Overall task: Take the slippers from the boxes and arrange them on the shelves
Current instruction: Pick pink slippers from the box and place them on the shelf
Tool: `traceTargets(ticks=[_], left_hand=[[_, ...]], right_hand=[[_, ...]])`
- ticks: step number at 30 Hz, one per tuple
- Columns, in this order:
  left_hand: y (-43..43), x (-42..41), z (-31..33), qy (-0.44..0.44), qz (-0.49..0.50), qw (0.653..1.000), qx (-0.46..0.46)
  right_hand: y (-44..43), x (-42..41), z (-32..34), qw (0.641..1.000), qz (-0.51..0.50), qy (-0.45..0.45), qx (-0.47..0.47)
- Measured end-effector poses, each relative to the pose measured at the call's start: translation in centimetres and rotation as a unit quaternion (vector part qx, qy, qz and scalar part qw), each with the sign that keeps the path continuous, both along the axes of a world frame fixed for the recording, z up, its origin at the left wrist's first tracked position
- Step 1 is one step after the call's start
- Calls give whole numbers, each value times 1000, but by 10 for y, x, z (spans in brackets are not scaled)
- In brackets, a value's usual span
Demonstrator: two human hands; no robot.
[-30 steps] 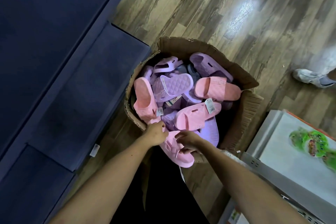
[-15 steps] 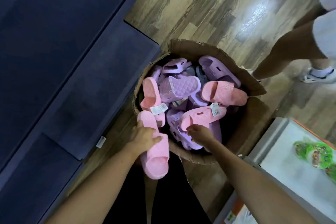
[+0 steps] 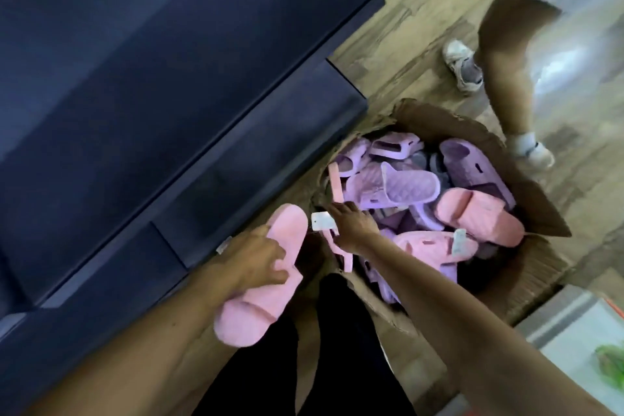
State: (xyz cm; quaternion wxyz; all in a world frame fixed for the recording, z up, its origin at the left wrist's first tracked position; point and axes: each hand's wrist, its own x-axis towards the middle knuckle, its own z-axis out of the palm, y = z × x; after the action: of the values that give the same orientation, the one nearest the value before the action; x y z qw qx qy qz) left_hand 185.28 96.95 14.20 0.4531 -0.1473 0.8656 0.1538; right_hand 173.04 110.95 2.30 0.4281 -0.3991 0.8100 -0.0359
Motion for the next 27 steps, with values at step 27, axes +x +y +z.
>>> traceTargets(ticks=[27], left_hand=[[-38,69,31,180,93,978,-42]], right_hand=[[-27,6,81,985,-67,155,-11]])
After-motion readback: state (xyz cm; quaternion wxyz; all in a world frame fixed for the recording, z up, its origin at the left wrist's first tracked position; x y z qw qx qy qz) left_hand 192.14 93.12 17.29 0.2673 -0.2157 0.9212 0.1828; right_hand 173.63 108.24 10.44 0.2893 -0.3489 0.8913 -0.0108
